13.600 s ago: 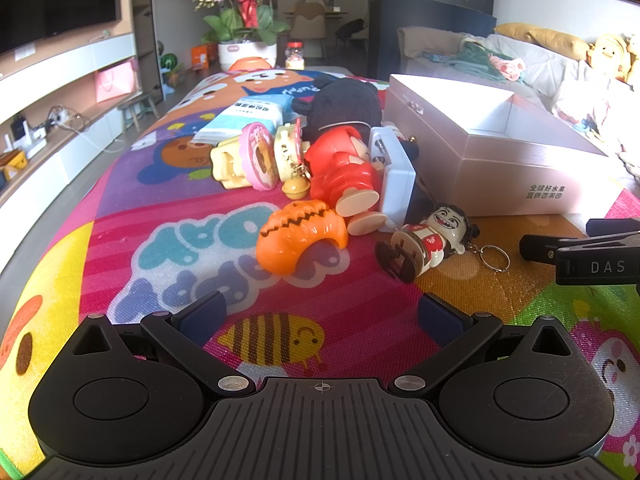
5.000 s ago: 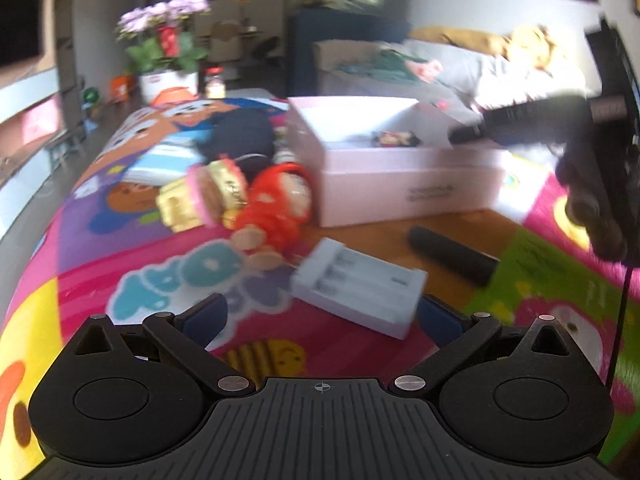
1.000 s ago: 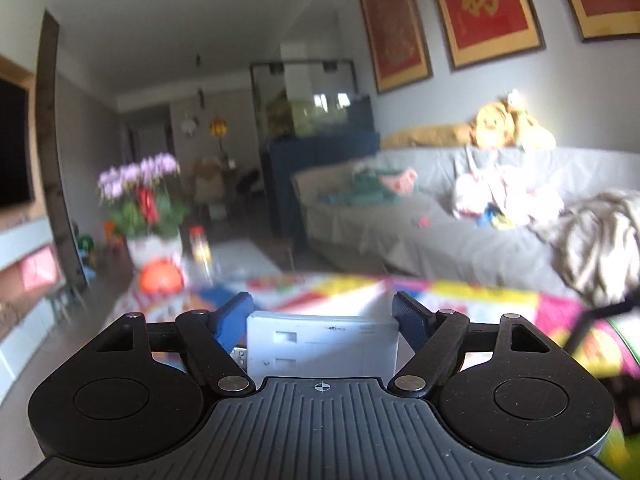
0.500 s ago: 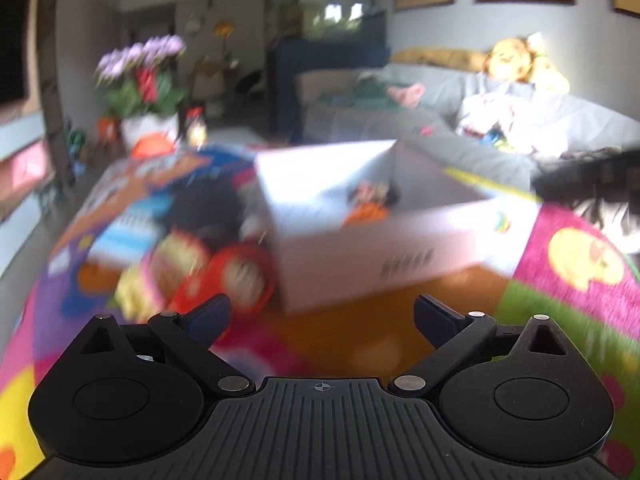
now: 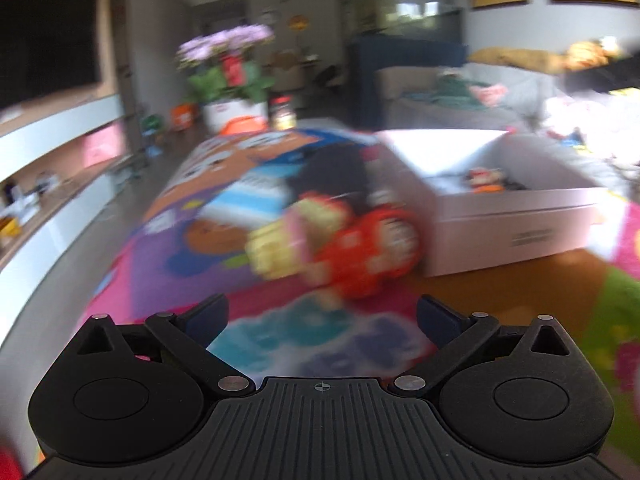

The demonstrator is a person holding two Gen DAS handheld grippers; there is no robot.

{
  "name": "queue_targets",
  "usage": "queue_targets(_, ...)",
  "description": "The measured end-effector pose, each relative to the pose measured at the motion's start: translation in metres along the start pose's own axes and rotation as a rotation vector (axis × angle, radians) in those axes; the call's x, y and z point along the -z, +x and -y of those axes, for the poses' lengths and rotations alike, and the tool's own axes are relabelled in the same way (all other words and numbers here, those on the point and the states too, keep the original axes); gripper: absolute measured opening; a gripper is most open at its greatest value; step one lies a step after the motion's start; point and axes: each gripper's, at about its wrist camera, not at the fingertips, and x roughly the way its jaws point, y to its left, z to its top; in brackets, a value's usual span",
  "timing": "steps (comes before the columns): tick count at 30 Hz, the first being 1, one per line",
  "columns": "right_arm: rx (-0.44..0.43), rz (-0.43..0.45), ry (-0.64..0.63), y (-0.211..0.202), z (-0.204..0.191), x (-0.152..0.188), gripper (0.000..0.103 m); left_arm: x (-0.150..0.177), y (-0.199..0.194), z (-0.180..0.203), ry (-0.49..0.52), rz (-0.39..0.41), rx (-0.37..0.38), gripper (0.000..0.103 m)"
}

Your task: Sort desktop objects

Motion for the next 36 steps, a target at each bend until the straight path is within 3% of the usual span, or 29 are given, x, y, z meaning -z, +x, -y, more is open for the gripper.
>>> queue_targets(3, -0.037, -0.031, -0.126, 0.006, -0.032, 0.013, 0.084, -0.001, 0.002, -0.027, -0.141, -0.022, -0.029, 0.103)
queue_targets(7, -0.124, -0.057, -0.269, 0.021, -0.08, 0.027, 0.084, 0.001, -0.005, -0.053, -0.201, 0.007, -0.133, 0.103)
queue_targets(12, -0.214, -0.078, -0.355, 0.049, -0.141, 0.037, 0.085, 0.009, -0.012, -0.076, -0.281, 0.003, -0.145, 0.103)
queue_targets(15, -0.182, -0.081, -0.381, 0.075, -0.167, 0.042, 0.087, 0.014, -0.012, -0.081, -0.321, 0.002, -0.159, 0.103)
queue_targets(18, -0.152, -0.094, -0.434, 0.1, -0.182, 0.043, 0.087, 0.016, -0.014, -0.084, -0.34, 0.018, -0.12, 0.103)
queue_targets(25, -0.163, -0.18, -0.48, 0.124, -0.183, 0.045, 0.086, 0.018, -0.013, -0.088, -0.378, 0.023, -0.11, 0.103)
queue_targets(29, -0.251, -0.182, -0.522, 0.093, -0.179, 0.052, 0.085, 0.018, -0.013, -0.087, -0.375, 0.016, -0.109, 0.103)
queue_targets(32, -0.26, -0.158, -0.59, 0.057, -0.174, 0.066, 0.084, 0.017, -0.013, -0.083, -0.353, 0.017, -0.115, 0.103)
queue_targets(36, -0.3, -0.218, -0.57, 0.02, -0.142, 0.069, 0.076, 0.014, -0.011, -0.076, -0.315, 0.006, -0.125, 0.103)
